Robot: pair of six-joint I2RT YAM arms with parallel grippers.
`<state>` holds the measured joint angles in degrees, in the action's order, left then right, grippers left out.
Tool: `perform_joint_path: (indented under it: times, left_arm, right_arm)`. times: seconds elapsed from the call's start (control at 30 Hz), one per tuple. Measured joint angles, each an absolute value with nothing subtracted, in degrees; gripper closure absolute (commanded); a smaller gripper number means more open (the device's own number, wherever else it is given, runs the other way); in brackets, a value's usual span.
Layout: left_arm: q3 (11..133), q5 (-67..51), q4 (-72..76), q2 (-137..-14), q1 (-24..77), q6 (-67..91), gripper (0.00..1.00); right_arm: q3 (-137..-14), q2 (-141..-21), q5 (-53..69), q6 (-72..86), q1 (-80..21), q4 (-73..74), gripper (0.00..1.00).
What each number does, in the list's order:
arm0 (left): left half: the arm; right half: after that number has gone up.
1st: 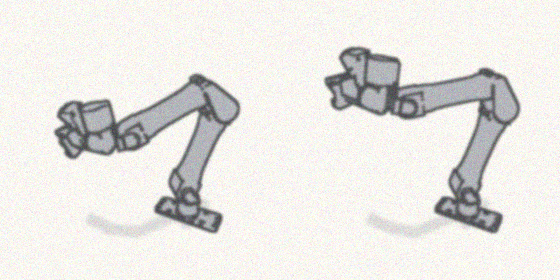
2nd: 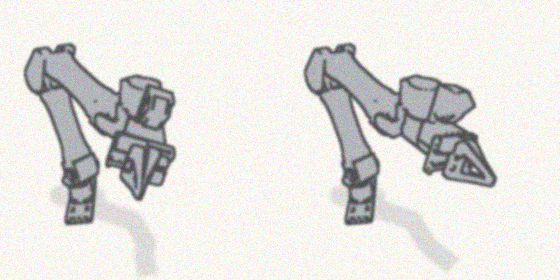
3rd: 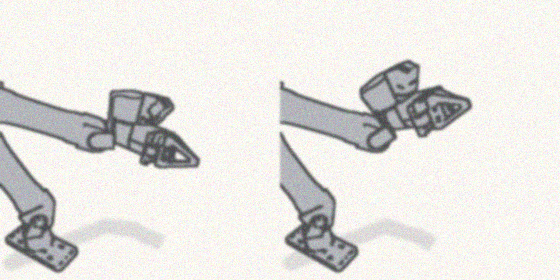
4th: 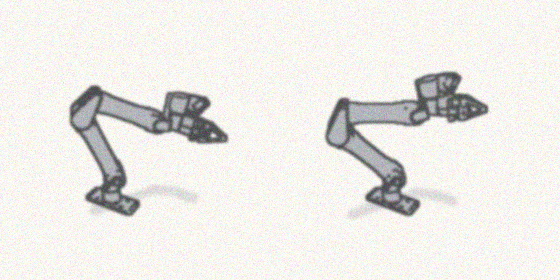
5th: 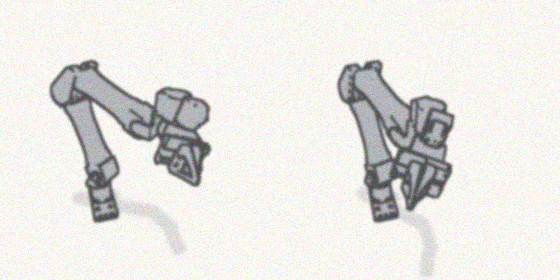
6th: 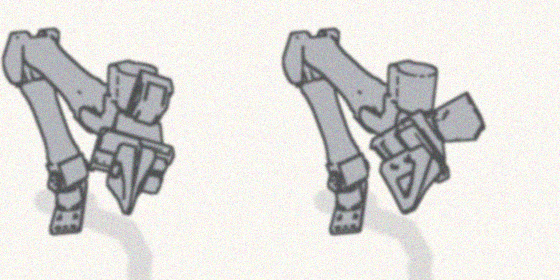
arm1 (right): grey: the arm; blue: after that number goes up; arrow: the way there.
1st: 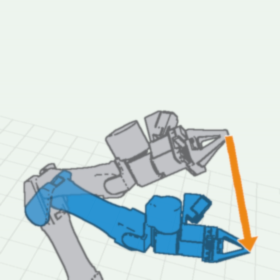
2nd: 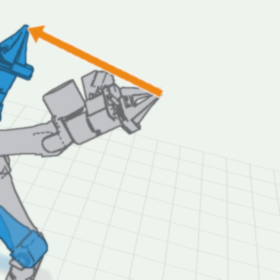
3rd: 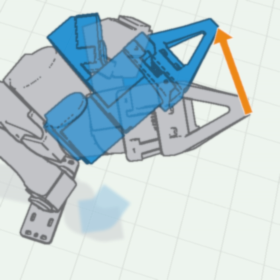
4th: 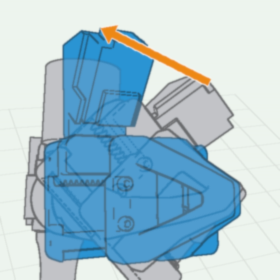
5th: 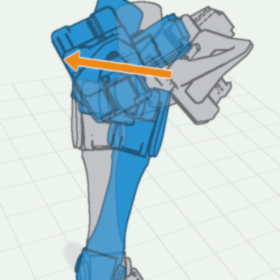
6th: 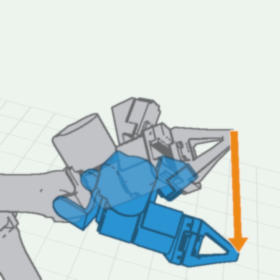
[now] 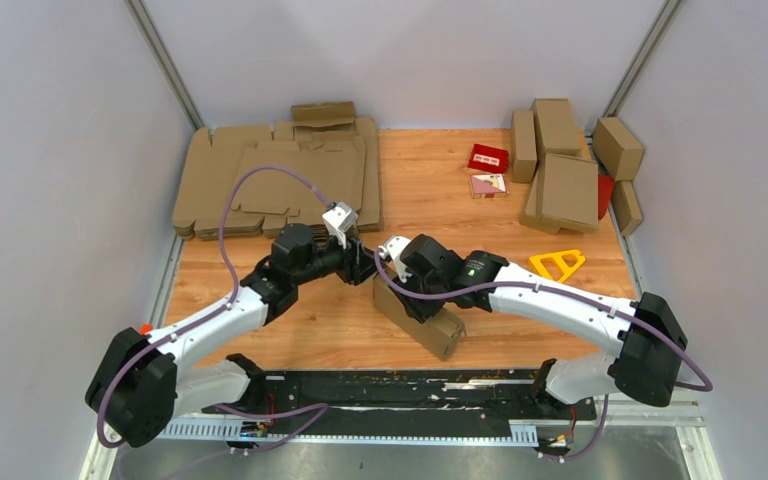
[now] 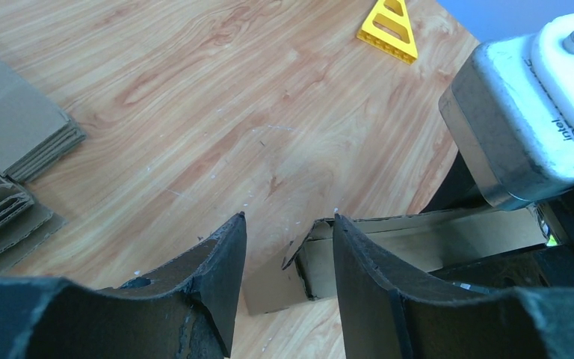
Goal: Fold the paper box
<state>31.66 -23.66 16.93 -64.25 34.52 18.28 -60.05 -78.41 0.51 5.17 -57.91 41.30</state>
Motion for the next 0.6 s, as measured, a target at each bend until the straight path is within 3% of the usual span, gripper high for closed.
perform_joint_path:
  times: [0.6]
  left_arm:
    - [27.81,-25.15,20.29,-61.67,34.52,18.20,0.49]
  right_arm:
    - [-60.03,-78.41,0.49,5.15,-57.91,41.30,0.73]
